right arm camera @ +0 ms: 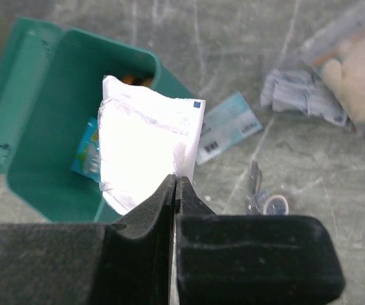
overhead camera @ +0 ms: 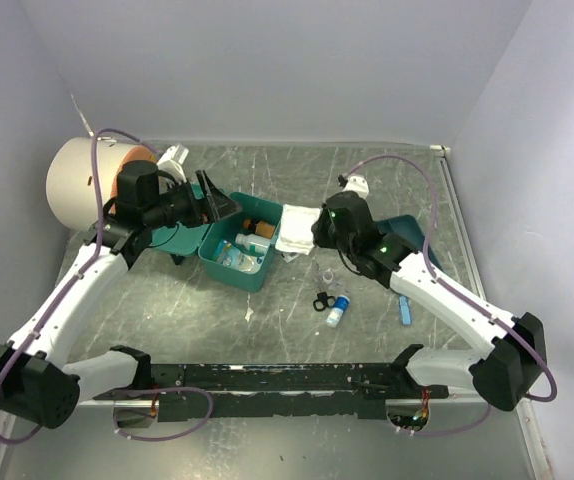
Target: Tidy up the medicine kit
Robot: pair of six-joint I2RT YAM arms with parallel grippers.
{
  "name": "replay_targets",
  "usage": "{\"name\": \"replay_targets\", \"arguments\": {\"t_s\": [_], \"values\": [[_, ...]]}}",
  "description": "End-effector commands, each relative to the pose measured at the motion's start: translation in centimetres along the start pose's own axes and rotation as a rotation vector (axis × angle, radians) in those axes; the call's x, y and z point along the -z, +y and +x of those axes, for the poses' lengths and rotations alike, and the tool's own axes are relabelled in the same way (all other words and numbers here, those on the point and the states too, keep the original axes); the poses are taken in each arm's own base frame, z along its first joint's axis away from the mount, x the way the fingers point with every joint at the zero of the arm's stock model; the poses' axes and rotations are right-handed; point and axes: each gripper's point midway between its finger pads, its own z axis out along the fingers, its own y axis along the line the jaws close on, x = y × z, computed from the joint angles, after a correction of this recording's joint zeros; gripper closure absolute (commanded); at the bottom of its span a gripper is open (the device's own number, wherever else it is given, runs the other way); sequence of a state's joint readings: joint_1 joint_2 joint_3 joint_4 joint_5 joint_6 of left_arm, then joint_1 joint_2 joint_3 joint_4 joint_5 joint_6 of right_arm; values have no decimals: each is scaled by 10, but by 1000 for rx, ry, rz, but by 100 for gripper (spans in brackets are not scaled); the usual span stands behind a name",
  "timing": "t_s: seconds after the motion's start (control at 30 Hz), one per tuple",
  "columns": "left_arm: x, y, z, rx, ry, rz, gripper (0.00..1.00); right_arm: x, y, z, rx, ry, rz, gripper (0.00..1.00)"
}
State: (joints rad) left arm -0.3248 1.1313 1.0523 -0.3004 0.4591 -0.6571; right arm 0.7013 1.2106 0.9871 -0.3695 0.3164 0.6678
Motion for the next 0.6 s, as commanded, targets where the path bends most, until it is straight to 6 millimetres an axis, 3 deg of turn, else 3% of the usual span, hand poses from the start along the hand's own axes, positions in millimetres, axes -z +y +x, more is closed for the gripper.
{"name": "replay_targets", "arguments": {"t_s": [0.0,0.23,0.43,0.57], "values": [[-10,-25,8,-44,91,125,7,10,25,-27,26,-53,-105,100],[-30,-29,28,-4,218,183,7,13,86,-25,67,-22,-421,100],[-33,-16,42,-44,271,165,11,9,110,-11,252,55,-565,100],[-28,-7,51,-108,306,143,22,8,121,-8,344,79,-634,100]]}}
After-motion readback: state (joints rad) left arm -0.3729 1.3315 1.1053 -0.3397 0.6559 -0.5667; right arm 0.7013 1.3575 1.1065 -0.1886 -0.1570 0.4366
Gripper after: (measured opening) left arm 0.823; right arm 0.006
